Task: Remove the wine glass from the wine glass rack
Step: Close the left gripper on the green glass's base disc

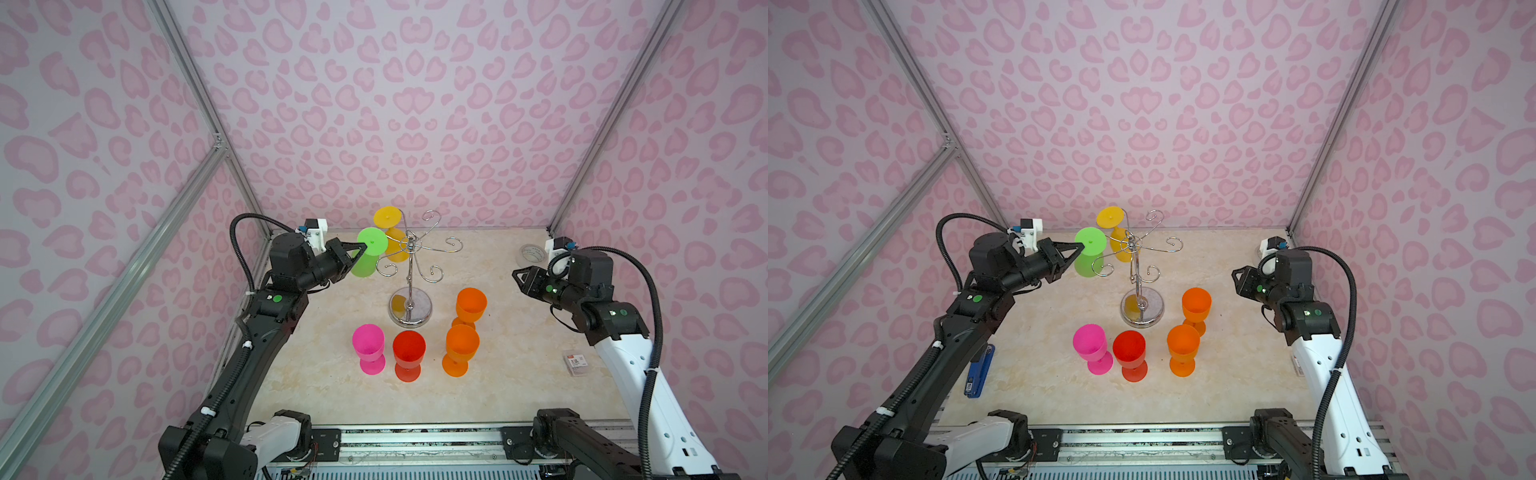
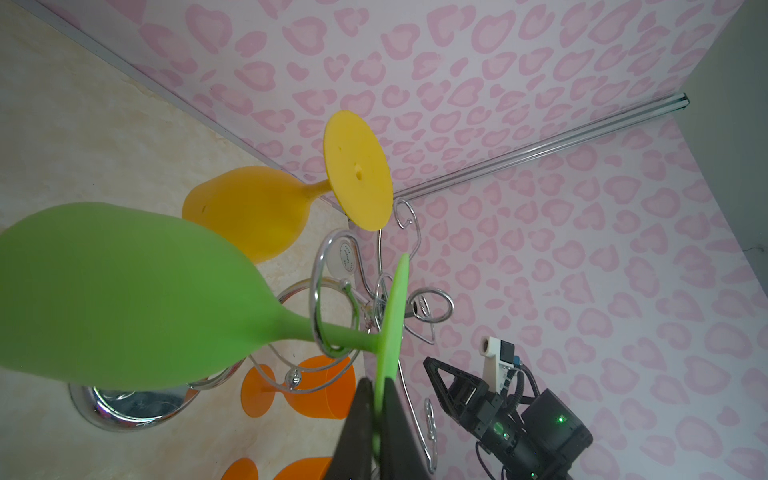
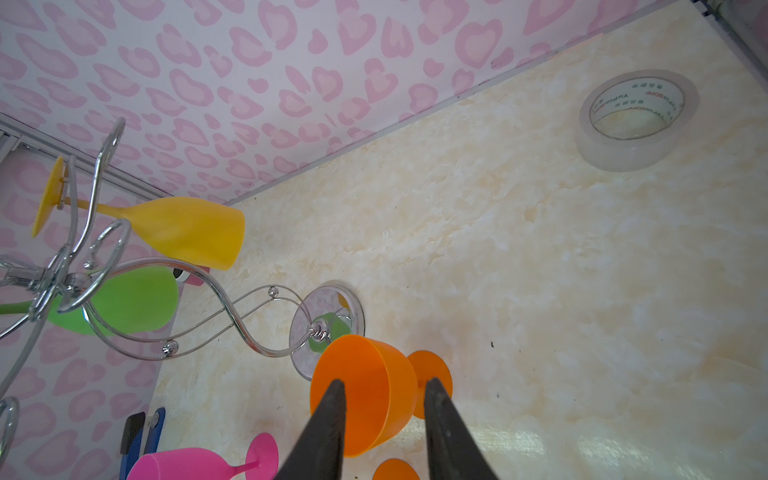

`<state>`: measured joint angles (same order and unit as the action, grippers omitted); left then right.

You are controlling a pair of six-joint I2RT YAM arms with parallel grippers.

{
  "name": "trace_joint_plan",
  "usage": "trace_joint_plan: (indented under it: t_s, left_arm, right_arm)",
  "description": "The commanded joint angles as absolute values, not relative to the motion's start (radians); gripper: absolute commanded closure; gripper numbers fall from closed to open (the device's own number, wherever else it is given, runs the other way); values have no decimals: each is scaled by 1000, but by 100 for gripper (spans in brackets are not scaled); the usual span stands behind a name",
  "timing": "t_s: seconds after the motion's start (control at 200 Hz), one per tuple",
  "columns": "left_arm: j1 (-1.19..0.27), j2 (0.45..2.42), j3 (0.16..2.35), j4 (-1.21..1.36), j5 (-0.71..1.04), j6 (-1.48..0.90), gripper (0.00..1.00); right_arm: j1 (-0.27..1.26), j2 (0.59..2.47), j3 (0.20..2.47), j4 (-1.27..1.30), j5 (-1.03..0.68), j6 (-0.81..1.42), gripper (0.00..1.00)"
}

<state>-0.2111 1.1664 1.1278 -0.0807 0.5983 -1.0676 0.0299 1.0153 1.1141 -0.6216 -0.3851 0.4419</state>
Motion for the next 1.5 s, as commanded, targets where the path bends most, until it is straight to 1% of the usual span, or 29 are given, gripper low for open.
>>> trace_joint_plan:
  t_s: [0.0, 0.125, 0.47, 0.725, 1.135, 1.495]
  left_arm:
    - [-209, 1155, 1145, -52, 611, -1076, 94]
    - [-197, 1161, 1159, -54, 611, -1075, 98]
    - [-166, 1184, 1180, -58, 615, -1070, 98]
    - [-168, 1235, 1232, -49, 620, -1049, 98]
    - [-229, 1319, 1294, -37, 635, -1037, 98]
    - [-257, 1253, 1216, -45, 628, -1036, 98]
  right_arm:
    - [30, 1016, 1105, -593, -387, 445, 67]
    - [29, 1017, 1103, -592, -388, 443, 67]
    - [17, 1014, 1093, -588, -397, 441, 67]
    - [4, 1014, 1093, -584, -406, 439, 67]
    - [-10, 1009, 1097, -589, -417, 436, 67]
    - [-14, 1008, 1089, -583, -426, 439, 67]
